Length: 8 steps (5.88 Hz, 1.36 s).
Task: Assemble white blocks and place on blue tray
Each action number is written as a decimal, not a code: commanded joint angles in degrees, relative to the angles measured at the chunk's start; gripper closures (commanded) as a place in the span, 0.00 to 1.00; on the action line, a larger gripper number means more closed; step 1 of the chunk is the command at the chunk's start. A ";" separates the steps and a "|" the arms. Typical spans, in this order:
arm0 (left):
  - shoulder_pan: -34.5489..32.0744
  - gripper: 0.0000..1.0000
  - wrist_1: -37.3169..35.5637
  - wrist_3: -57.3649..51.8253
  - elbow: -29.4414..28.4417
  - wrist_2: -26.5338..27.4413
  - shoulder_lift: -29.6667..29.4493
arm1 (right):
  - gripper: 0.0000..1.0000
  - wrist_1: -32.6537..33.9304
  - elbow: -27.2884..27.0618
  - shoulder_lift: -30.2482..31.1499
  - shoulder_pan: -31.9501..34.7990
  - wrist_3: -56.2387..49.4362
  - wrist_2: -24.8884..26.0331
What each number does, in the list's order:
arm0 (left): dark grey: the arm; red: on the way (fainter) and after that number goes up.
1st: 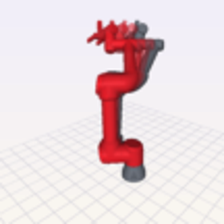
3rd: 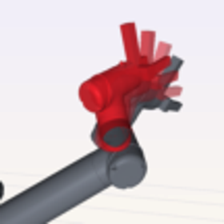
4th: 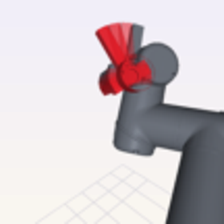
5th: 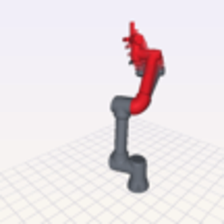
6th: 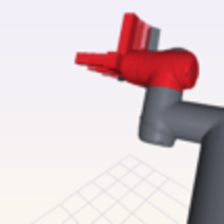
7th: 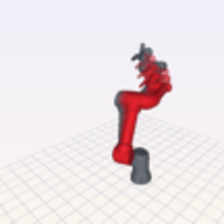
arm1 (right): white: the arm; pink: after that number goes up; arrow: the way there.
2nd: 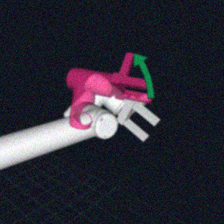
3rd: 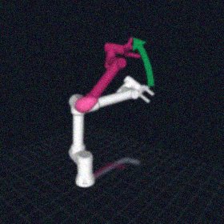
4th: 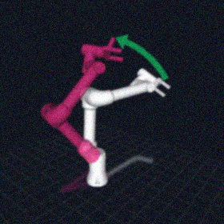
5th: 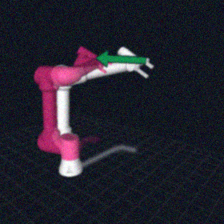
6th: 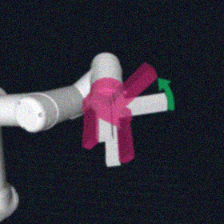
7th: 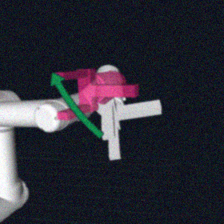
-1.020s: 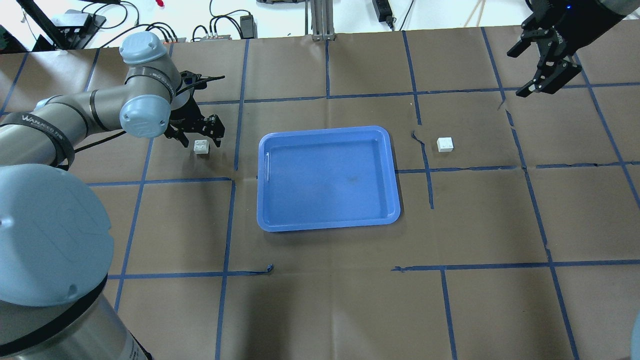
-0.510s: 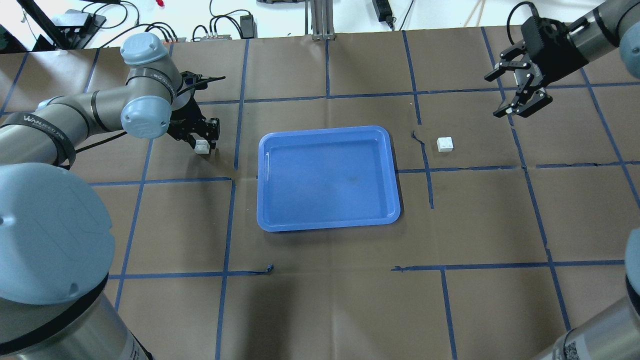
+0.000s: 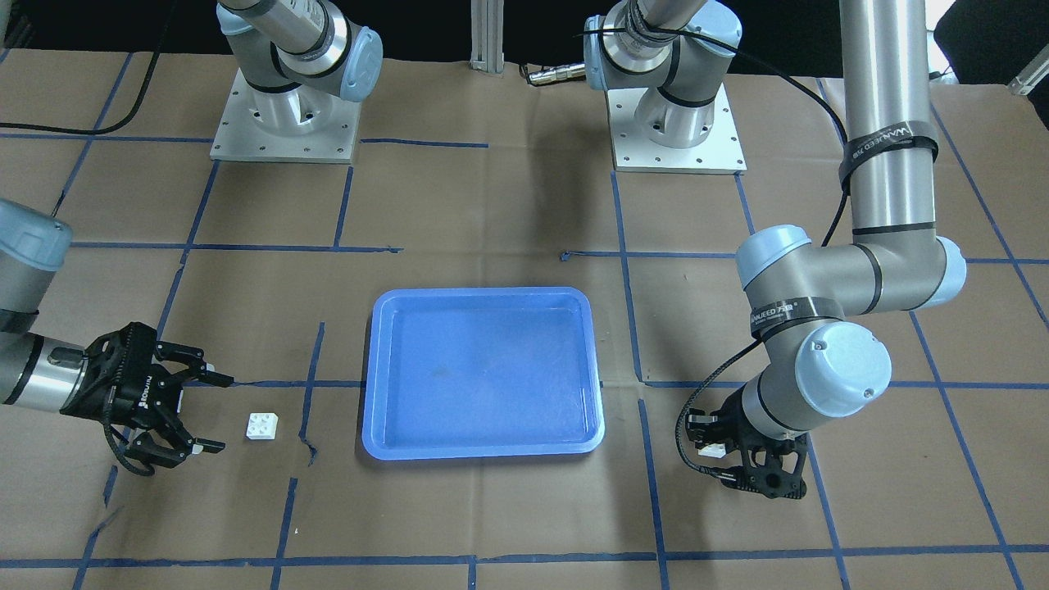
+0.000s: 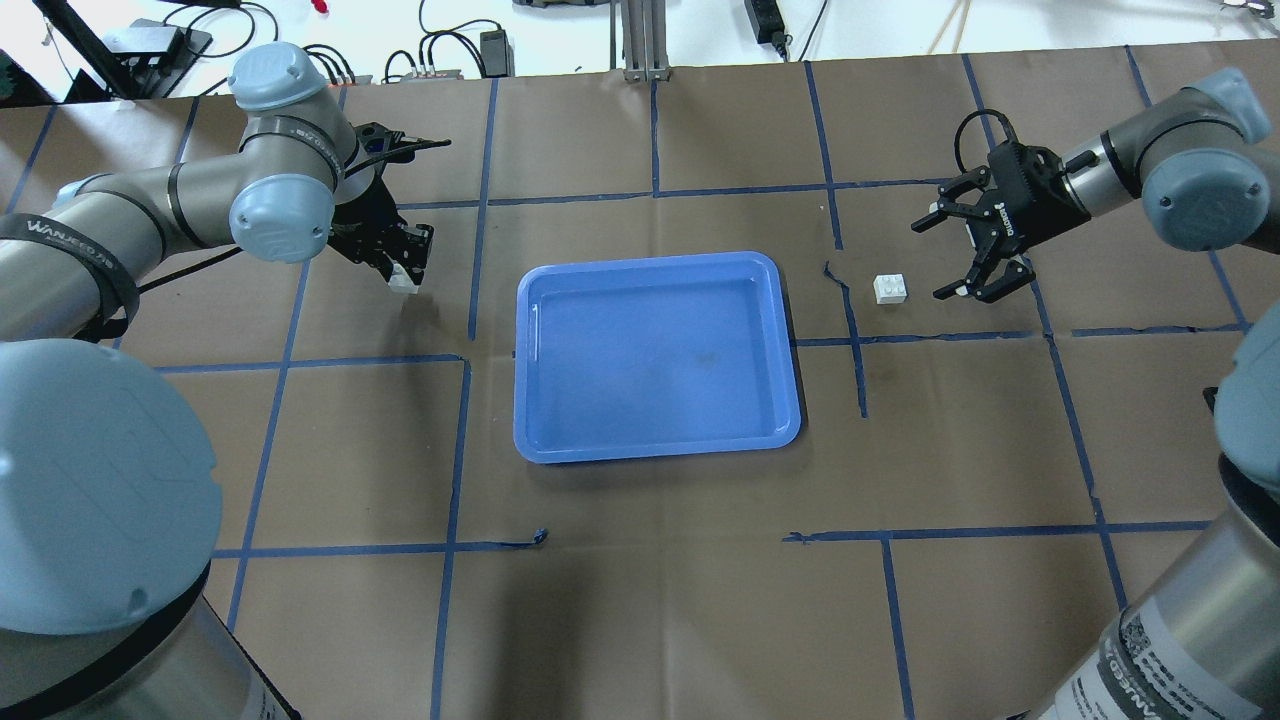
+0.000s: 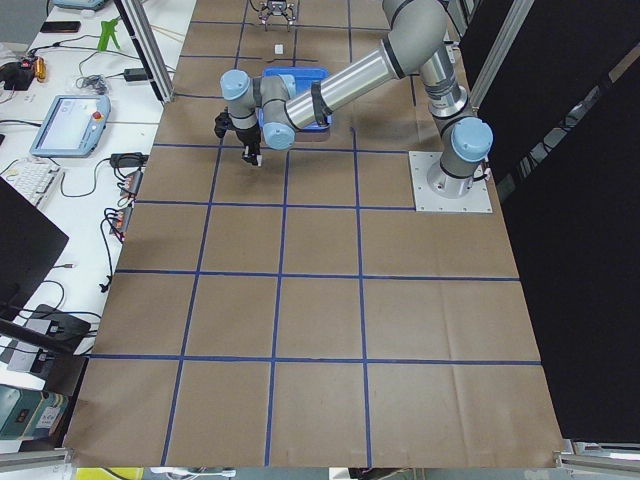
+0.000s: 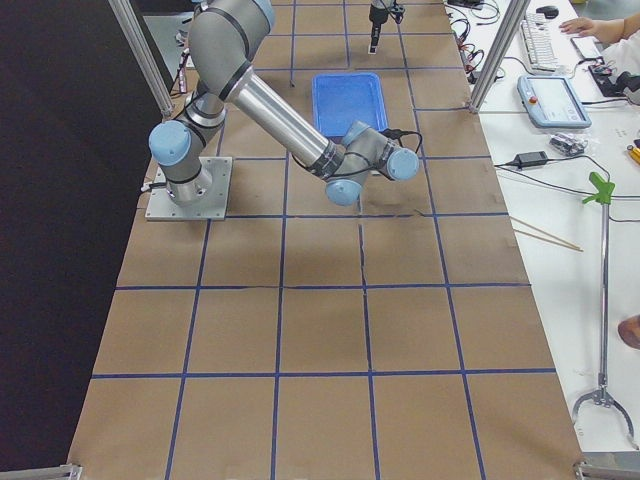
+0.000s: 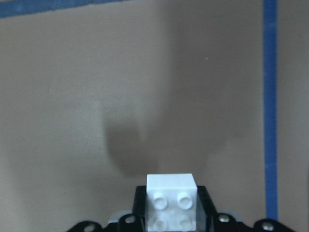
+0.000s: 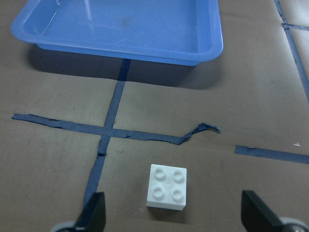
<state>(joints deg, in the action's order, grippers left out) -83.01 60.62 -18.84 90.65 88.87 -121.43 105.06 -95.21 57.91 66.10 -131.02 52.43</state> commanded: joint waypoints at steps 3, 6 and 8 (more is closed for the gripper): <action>-12.48 1.00 4.60 -27.87 0.14 -2.39 4.62 | 0.01 0.15 -0.24 -4.11 0.00 0.06 -3.53; -21.29 1.00 1.01 -47.04 1.28 -2.82 3.23 | 0.03 0.15 -0.24 -4.21 0.08 1.56 -3.82; -26.57 0.99 -2.51 -47.69 3.29 -2.82 1.82 | 0.09 0.15 -0.24 -4.82 0.08 1.56 -3.73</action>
<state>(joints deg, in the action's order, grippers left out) -107.41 59.83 -66.01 92.85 86.07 -118.95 105.20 -95.45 53.35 66.18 -129.49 48.67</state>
